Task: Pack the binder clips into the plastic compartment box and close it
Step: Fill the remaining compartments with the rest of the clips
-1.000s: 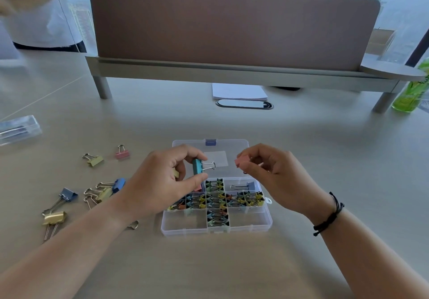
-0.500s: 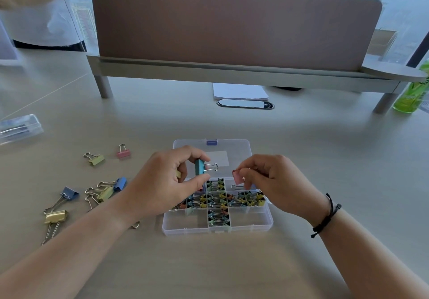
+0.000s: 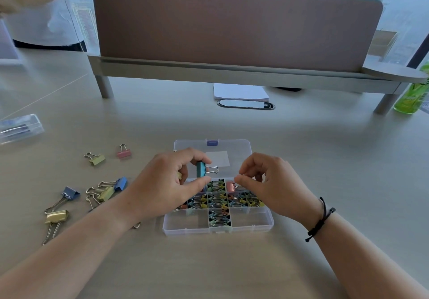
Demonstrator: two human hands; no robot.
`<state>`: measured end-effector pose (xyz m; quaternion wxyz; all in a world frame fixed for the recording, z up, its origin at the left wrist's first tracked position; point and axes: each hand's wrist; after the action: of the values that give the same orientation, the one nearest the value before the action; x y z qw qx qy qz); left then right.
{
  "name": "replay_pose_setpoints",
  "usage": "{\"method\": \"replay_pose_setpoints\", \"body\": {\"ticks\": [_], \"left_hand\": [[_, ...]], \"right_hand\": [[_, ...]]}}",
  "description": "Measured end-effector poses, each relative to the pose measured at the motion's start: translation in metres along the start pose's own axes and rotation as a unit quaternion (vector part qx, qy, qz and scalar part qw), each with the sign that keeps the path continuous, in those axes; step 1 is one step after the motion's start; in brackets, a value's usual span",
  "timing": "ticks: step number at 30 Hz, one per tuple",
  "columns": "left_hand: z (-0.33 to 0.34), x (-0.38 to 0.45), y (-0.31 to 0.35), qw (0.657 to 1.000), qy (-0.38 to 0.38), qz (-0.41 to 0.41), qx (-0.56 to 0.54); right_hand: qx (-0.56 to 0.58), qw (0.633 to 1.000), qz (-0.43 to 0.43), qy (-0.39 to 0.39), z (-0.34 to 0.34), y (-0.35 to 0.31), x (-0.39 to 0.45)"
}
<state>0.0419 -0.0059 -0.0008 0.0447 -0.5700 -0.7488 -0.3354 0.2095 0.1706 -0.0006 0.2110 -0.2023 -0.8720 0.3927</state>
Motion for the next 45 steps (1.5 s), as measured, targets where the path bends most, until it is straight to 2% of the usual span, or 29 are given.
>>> {"method": "replay_pose_setpoints", "body": {"ticks": [7, 15, 21, 24, 27, 31, 34, 37, 45], "left_hand": [[0.0, 0.0, 0.0, 1.0, 0.0, -0.011, -0.007], [0.0, 0.001, 0.001, 1.0, -0.004, -0.015, 0.005], [0.0, 0.003, 0.004, 1.0, -0.004, -0.016, -0.024], [0.001, 0.008, 0.012, 0.999, -0.03, -0.002, -0.028], [0.003, 0.017, 0.026, 0.996, -0.089, 0.028, -0.012], [0.012, 0.029, 0.037, 0.98, -0.185, 0.057, 0.048], [0.019, 0.032, 0.041, 0.969, -0.219, 0.062, 0.097], [0.02, 0.033, 0.043, 0.964, -0.235, 0.058, 0.114], [0.024, 0.034, 0.039, 0.969, -0.217, 0.028, 0.116]], "right_hand": [[-0.033, 0.999, -0.028, 0.016, -0.018, 0.002, 0.001], [-0.104, 0.989, -0.034, -0.097, -0.017, -0.004, -0.004], [-0.108, 0.986, -0.024, -0.124, -0.016, -0.005, -0.005], [-0.105, 0.988, -0.019, -0.112, -0.021, -0.007, -0.004], [-0.097, 0.991, -0.021, -0.094, -0.03, -0.006, -0.002], [-0.103, 0.988, -0.021, -0.109, -0.029, -0.004, -0.001], [-0.107, 0.988, -0.026, -0.111, -0.028, -0.004, -0.002], [-0.118, 0.987, -0.024, -0.104, -0.029, -0.002, 0.0], [-0.131, 0.986, -0.034, -0.094, -0.026, 0.004, 0.003]]}}
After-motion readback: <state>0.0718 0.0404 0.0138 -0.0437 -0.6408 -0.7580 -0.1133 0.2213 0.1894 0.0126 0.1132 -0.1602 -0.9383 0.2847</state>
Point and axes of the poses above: each hand's wrist, its own x-axis towards the middle knuckle, its own z-axis out of the palm, y = z × x, and after that the axes turned 10 degrees about x, right-handed
